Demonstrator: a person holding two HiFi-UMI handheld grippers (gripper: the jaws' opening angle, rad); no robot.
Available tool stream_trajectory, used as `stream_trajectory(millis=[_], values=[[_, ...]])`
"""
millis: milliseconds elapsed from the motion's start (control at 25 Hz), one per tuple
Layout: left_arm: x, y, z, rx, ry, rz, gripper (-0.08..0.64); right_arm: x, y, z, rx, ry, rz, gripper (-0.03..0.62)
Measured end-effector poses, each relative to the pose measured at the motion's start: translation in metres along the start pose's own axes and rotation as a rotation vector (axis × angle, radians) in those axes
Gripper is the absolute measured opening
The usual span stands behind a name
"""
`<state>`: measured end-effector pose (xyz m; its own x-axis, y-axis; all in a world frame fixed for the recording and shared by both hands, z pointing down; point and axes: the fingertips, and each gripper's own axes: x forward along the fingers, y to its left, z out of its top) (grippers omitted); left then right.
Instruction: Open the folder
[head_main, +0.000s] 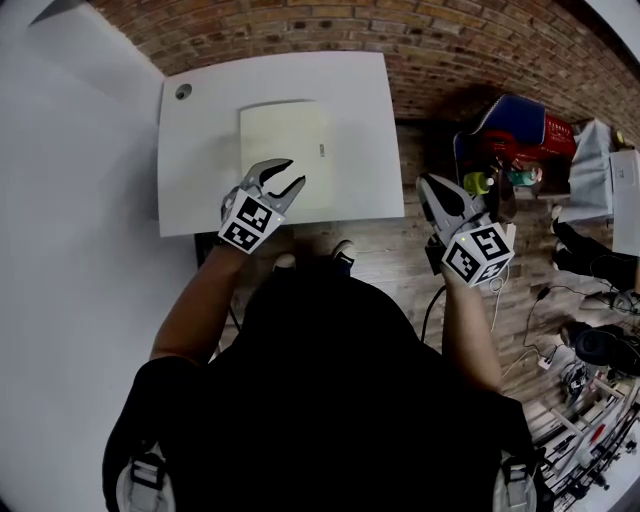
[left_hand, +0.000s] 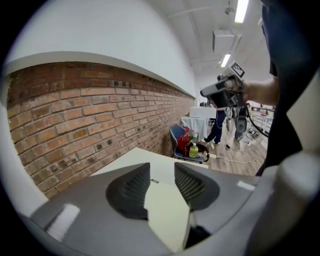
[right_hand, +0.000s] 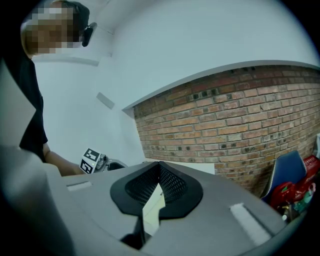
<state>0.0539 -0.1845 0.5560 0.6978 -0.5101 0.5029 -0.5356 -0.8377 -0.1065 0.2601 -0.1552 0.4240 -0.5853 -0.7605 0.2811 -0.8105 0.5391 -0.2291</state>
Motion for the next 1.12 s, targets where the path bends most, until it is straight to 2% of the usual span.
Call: stream_trajectory(millis=[400,880,1120], values=[[0.030,-0.024,-0.029,-0.026,0.052,-0.077,0.191,-0.004,-0.003,-0.011,0.002,0.016,-0.001,0.003],[0.067,-0.058,-0.079,0.029,0.180,-0.148,0.289,-0.011,-0.006,-0.024,0.005,0.043,-0.006,0.003],[0.082,-0.067,-0.098,0.119,0.221,-0.131,0.364,-0.015,-0.007,-0.030,0.011,0.053,-0.009,0.003]])
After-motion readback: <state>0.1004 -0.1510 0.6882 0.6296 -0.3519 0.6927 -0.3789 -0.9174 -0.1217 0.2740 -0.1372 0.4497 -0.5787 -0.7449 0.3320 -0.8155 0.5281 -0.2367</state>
